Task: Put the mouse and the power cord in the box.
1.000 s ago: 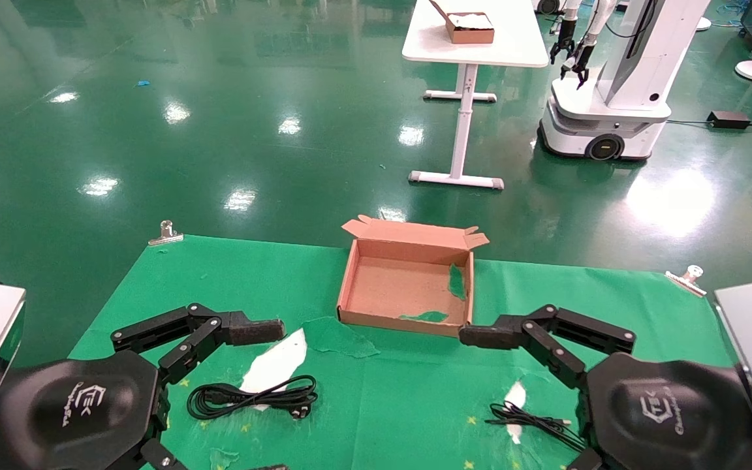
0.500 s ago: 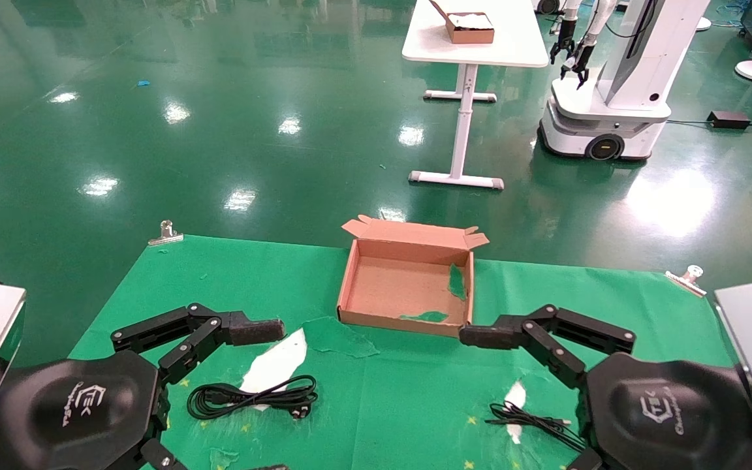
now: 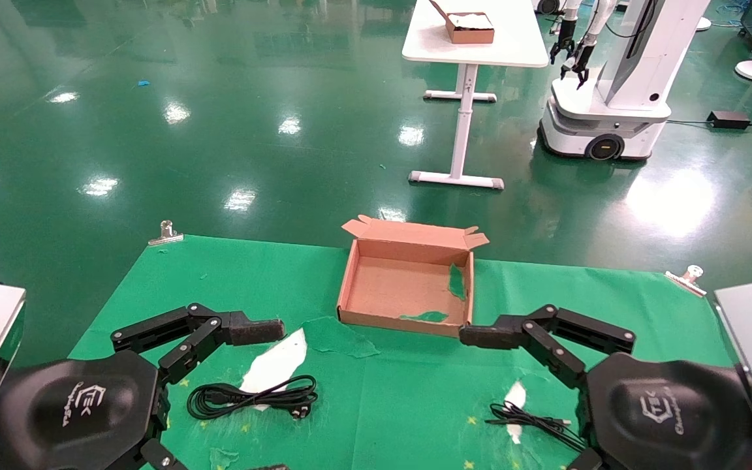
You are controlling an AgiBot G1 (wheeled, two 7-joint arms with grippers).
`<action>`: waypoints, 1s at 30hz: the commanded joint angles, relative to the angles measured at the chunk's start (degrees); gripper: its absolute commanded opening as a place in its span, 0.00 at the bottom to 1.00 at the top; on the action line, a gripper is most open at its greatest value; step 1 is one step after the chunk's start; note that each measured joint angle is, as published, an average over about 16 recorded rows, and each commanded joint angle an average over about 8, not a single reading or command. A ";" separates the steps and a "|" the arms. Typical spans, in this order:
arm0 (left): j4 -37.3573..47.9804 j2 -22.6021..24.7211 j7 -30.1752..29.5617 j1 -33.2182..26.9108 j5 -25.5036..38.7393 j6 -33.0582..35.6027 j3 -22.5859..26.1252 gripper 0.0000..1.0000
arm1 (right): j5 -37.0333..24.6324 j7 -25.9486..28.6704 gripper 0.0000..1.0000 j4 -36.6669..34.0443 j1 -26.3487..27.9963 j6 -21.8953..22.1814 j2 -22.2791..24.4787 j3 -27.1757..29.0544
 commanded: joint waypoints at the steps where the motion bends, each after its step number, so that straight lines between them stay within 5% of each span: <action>1: 0.00 0.00 0.00 0.00 0.00 0.00 0.00 1.00 | 0.00 0.00 1.00 0.00 0.00 0.00 0.00 0.00; 23: -0.04 -0.07 0.01 0.06 0.25 0.01 0.08 1.00 | -0.03 0.08 1.00 -0.15 -0.26 -0.04 0.03 -0.09; 30: -0.34 -0.35 -0.38 -2.18 11.03 -0.31 4.35 1.00 | -5.15 0.72 1.00 -1.14 -1.95 0.84 1.42 -2.23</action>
